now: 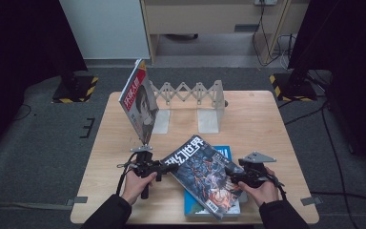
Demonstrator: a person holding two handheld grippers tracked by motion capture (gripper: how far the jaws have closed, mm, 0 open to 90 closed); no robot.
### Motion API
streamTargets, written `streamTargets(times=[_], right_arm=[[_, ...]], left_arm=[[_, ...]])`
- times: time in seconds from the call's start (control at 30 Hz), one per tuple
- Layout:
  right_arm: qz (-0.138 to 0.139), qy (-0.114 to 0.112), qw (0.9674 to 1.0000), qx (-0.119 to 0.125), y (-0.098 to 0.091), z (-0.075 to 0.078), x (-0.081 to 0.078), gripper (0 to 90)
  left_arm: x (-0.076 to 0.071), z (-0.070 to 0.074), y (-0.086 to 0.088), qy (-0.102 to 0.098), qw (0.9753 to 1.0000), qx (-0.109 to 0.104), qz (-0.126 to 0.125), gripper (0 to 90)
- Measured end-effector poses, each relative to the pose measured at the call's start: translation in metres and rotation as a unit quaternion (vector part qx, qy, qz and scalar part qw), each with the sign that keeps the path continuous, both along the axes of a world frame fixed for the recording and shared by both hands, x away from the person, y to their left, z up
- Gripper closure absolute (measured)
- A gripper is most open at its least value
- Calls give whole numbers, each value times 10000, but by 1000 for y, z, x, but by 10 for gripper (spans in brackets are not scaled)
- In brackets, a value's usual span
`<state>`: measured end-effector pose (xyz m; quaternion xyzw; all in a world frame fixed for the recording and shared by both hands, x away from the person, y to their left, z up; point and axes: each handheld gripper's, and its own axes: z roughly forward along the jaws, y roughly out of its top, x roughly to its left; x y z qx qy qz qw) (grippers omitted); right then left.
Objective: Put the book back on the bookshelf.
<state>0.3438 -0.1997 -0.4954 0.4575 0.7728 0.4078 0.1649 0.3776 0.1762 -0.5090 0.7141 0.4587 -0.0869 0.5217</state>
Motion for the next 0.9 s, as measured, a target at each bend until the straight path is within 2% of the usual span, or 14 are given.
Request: streamTargets(times=[0.07,0.13,0.33,0.4,0.5,0.63,0.9], right_arm=[[7,-2,10000,9,0,0,0,304],[4,2,10000,13,0,0,0,304],[12,-13,10000,7,0,0,0,303],[4,12,10000,35,-1,0,1,298],[10,1,10000,14,-2,0,2,288],[-115,-58,9999,-16,-7,2,3,288],[-489,-111,9987,-29,-24,3,7,269]], left_arm=[[4,-2,-3,78,10000,48,3,432],[5,-2,-4,76,9999,107,-31,448],[9,-1,-9,252,9996,81,-80,496],[9,3,-8,329,9994,-22,-37,552],[8,8,-9,347,9994,-16,-17,589],[7,17,-10,419,9991,-7,19,617],[5,33,-10,552,9984,-122,24,673]])
